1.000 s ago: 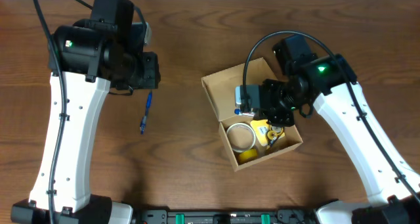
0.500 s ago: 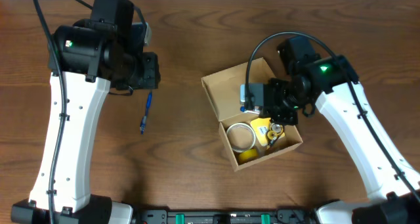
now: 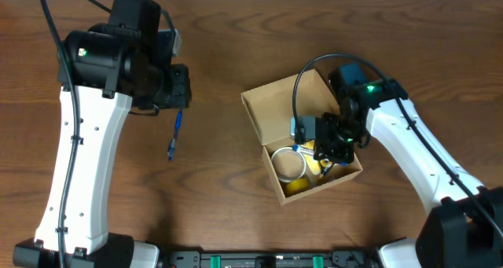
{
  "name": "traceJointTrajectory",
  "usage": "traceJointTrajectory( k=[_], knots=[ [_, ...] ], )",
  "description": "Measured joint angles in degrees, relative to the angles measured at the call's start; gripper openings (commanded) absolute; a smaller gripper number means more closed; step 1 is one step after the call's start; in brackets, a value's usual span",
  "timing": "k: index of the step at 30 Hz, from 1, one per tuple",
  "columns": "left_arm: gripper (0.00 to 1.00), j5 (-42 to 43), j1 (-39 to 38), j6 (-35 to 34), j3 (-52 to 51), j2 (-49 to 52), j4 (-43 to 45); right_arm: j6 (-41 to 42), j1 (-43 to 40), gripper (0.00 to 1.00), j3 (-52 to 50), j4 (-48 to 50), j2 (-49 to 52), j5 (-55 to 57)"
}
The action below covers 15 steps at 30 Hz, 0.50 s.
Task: Pack container
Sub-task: 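Lower the blue marker into the box beside the tape rolls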
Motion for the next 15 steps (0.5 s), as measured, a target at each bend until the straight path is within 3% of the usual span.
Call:
traceJointTrajectory(
  k=[15],
  knots=[
    [0.48, 0.0, 0.0, 0.0, 0.0, 0.0, 1.75, -0.52, 0.0, 0.03, 0.0, -6.58, 0.0, -5.07]
  ],
)
